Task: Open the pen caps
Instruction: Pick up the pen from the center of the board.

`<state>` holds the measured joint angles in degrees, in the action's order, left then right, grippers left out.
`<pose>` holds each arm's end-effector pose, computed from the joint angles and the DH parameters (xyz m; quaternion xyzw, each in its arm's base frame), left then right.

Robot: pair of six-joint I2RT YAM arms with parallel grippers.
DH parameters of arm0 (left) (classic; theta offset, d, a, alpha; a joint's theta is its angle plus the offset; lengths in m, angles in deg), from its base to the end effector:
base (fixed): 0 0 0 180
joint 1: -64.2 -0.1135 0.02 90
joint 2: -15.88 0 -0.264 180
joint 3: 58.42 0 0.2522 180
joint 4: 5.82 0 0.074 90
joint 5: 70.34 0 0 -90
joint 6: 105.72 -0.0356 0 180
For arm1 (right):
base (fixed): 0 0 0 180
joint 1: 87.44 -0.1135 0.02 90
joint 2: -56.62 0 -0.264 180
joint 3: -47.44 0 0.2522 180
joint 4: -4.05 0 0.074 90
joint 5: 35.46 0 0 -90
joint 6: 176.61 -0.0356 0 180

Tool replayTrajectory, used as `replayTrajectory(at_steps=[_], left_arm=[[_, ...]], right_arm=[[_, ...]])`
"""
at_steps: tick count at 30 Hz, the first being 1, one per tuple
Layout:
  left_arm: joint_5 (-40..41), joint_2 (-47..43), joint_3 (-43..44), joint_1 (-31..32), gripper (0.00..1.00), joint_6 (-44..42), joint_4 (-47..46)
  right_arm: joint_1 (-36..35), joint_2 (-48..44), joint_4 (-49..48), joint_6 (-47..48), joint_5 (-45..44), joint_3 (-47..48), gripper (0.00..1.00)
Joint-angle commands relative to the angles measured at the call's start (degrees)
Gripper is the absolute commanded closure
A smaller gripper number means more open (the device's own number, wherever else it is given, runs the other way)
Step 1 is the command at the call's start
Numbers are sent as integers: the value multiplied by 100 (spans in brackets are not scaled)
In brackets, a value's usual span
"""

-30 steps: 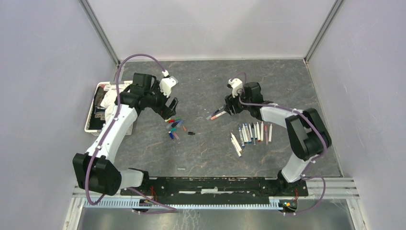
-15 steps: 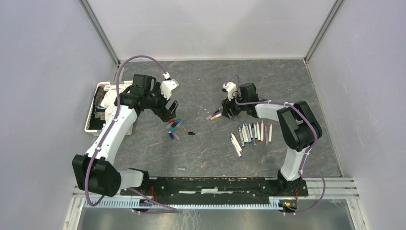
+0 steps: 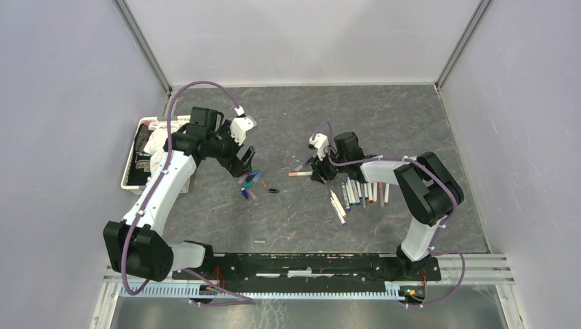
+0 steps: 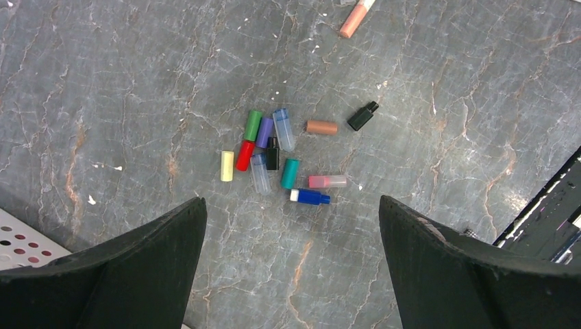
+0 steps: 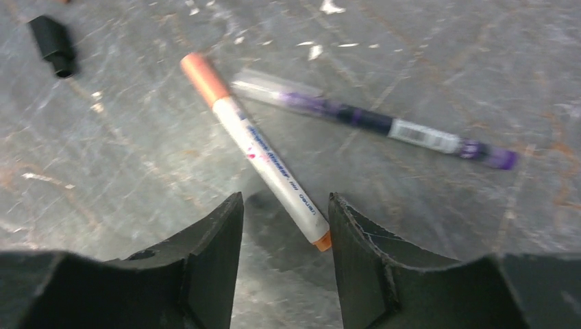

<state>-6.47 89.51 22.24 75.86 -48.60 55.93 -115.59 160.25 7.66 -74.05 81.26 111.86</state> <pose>0.2486 -0.0673 0.3112 0.4152 0.8331 -0.1574 0.3298 0.3057 0.1817 0.1387 -0.3968 0.8038 0.2626 0.3570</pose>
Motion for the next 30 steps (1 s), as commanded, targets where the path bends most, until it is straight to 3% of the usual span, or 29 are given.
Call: replayTrajectory(at_steps=[1, 14, 18, 21, 30], left_arm=[[-261, -86, 252, 12, 0, -312, 144], [-495, -103, 291, 12, 0, -461, 381], [-567, -145, 274, 11, 0, -528, 453], [-618, -138, 255, 11, 0, -565, 495], [-901, -153, 126, 12, 0, -956, 646]], right_arm=[[-282, -288, 80, 2, 159, -396, 49], [-958, -84, 196, 89, -158, 2, 52], [-991, 8, 172, 74, -199, -7, 57], [-1019, 49, 84, 24, -241, -133, 64], [-1089, -151, -81, -226, -177, -386, 99]])
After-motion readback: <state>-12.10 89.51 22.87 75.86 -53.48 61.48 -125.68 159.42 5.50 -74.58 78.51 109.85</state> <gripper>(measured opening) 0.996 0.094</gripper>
